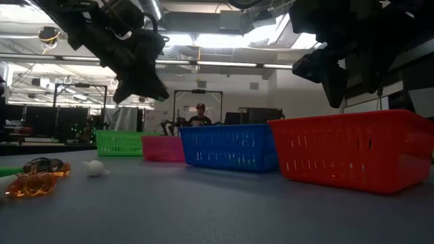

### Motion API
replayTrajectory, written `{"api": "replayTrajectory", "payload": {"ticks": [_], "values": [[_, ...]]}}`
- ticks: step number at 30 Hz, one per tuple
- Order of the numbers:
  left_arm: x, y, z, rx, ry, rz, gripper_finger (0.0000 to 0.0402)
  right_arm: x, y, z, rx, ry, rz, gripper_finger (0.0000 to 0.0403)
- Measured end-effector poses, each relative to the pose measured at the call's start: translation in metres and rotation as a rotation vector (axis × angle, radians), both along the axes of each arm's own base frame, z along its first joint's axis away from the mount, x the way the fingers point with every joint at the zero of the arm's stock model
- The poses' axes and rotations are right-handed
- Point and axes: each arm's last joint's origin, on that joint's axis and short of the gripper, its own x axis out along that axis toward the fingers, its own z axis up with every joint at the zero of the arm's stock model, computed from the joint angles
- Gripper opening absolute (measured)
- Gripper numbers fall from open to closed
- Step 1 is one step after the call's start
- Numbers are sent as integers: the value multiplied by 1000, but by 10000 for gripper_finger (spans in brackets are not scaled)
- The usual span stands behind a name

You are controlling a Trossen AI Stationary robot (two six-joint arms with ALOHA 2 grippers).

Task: Sort Halloween decoration
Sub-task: Put the green skeleton toy into the blue bin

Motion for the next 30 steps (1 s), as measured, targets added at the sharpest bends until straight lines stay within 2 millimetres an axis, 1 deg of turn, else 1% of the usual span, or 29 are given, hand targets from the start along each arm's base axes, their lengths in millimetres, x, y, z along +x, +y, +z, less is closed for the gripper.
{"api": "replayTrajectory", "payload": {"ticks": [7,18,20,25,28,30], "values": [[-8,5,11,20,-48,32,45,0,0,0,0,0,0,225],[-9,4,12,20,-57,31,45,0,0,0,0,0,-1,225],[-6,3,14,30,-82,23,45,0,0,0,0,0,-1,225],[7,-11,26,76,-230,-48,45,0,0,0,0,0,0,225],[20,-24,33,115,-327,-92,45,0,0,0,0,0,-1,225],[28,-34,33,136,-361,-120,45,0,0,0,0,0,-1,225]]}}
